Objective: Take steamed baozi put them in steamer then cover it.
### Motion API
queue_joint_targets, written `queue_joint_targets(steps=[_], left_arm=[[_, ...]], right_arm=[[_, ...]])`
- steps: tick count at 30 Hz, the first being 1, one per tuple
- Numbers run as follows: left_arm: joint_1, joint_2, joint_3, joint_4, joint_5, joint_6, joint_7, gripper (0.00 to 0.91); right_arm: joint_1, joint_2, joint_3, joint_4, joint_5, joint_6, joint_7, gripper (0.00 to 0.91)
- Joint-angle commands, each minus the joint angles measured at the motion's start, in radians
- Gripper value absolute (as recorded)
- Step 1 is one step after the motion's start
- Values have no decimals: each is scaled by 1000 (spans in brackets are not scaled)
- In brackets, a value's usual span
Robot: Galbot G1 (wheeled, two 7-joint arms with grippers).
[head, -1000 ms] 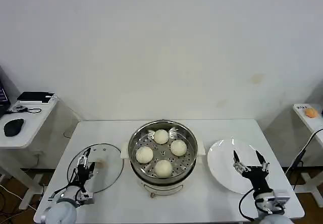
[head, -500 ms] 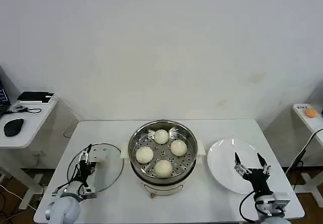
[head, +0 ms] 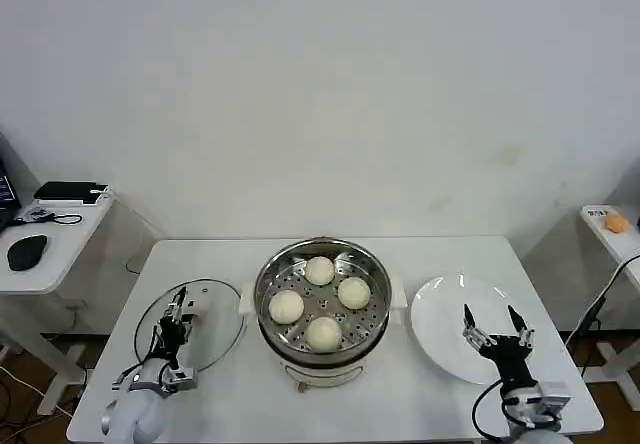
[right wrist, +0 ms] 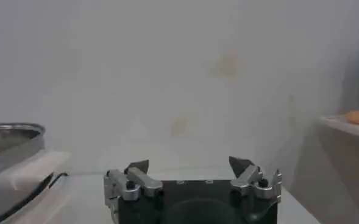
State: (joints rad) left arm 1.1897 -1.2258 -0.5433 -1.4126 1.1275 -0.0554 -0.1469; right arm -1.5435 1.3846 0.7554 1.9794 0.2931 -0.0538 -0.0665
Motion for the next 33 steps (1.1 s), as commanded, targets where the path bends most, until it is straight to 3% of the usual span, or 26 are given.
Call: queue_joint_targets(steps=[1,10,19,33], left_arm=[[-10,-6,9,71,-17,3,-58,0],[-7,-6,8,73,-17,5,-56,0],[44,-1,-14,-76,-3,37,-13,0],[208,-20,-84,-425,140,245,93,0]], right_arm=[[1,2,-2,-6,-4,1,-1,907],[2,7,-6,-13,-9,7,-1,907],[15,5,-5,-16,-5,7,-1,907],[61,-14,-24,-34,15,12,-3,907]])
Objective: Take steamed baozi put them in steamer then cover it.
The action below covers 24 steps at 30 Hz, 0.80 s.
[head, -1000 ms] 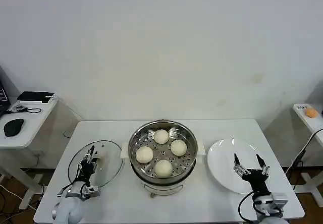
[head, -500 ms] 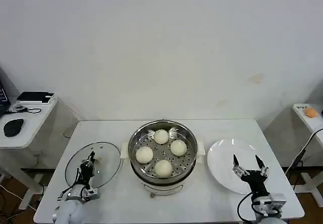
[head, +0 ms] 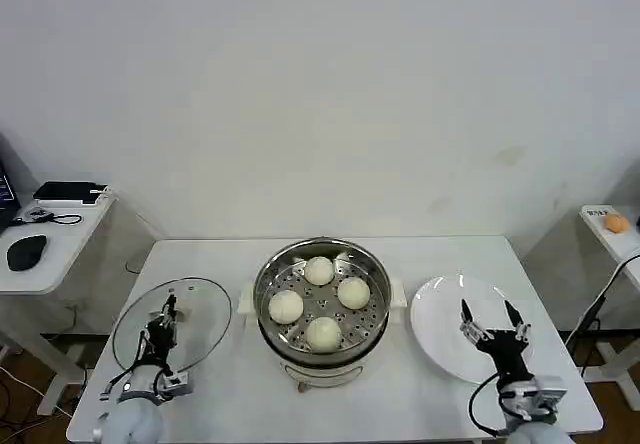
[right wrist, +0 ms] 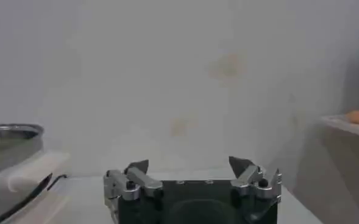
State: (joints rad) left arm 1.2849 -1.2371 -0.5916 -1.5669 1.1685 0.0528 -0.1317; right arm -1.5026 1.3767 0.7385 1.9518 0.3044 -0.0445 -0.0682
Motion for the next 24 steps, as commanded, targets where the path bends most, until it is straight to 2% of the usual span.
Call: queue_joint_targets(steps=[1,7,11,14,17,24], left_arm=[[129,-12,-42,-304,114,140,91,0],[171,-52,-38,-445,172,175,103,0],[173,-65,-13,-488,225,302,59,0],[163,-47,-1,-497,302,380,47,0],[140,-29,48,-534,281,451,23,0],[75,-47,178,-583,327,490,70,0]], right_arm=[[24,-7,-8,-11,6,5,-1,907],[37,-17,-11,-25,6,16,-4,907],[37,-18,-8,-25,4,21,-5,907],[33,-15,-5,-22,4,25,-5,907],[28,-11,-9,-22,-8,25,-5,907],[25,1,-28,-27,-38,22,-3,907]])
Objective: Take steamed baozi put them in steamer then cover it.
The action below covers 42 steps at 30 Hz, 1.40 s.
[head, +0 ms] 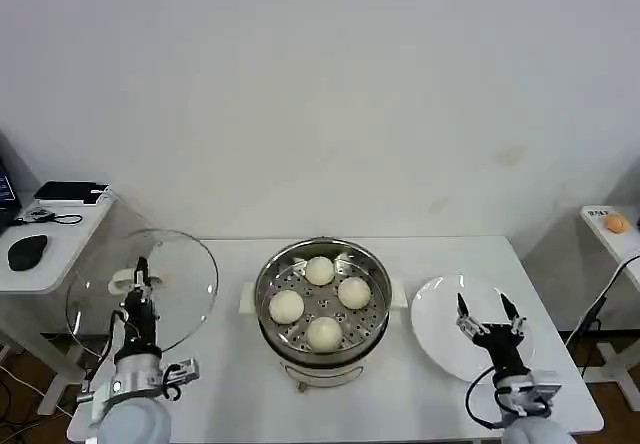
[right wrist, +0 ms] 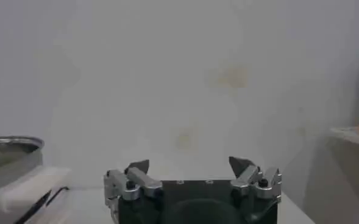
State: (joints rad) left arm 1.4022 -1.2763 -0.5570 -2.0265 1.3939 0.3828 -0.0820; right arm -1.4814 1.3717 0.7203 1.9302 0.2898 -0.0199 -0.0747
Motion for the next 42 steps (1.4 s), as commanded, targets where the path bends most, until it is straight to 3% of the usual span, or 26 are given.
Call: queue_joint_targets(steps=[1,11,18,42], left_arm=[[-51,-10,160,-121,102,161,25,0],[-157,-35,485,-56,225,176,81,0],[-176,-101,674,5,284,177,86,0],[-238,-226,696,157,338,177,203,0]], right_arm=[[1,8,-12,0,-24,-8,7,907],[-58,-27,-46,107,-26,-74,19,907],[-76,-23,-39,126,-34,-91,21,907],[1,-39,-72,57,-46,-120,22,907]])
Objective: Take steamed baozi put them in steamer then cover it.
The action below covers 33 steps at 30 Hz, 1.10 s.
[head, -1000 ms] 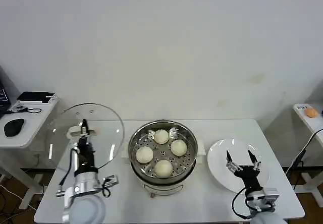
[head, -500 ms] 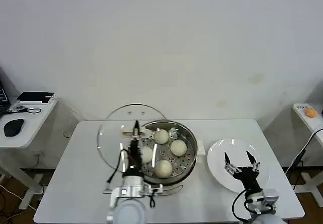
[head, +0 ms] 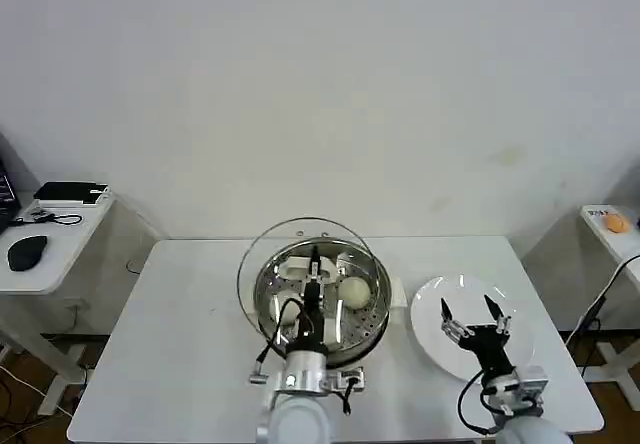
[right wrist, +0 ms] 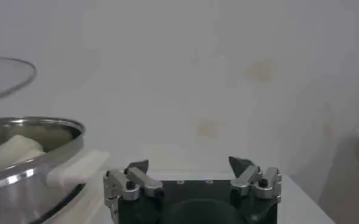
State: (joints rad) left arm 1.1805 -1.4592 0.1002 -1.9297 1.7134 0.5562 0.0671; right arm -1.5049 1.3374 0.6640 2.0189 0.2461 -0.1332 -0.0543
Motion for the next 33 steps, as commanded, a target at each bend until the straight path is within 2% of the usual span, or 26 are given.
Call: queue_joint_targets(steps=[1,33], left_arm=[[-18,-45,38,63,15,4,62,0],[-105,16,23,46,-106,38,225,0]], right_arm=[[28,-5,-17,-38,-2,-6,2,907],[85,14,-49,-122,-4,11,-3,907]])
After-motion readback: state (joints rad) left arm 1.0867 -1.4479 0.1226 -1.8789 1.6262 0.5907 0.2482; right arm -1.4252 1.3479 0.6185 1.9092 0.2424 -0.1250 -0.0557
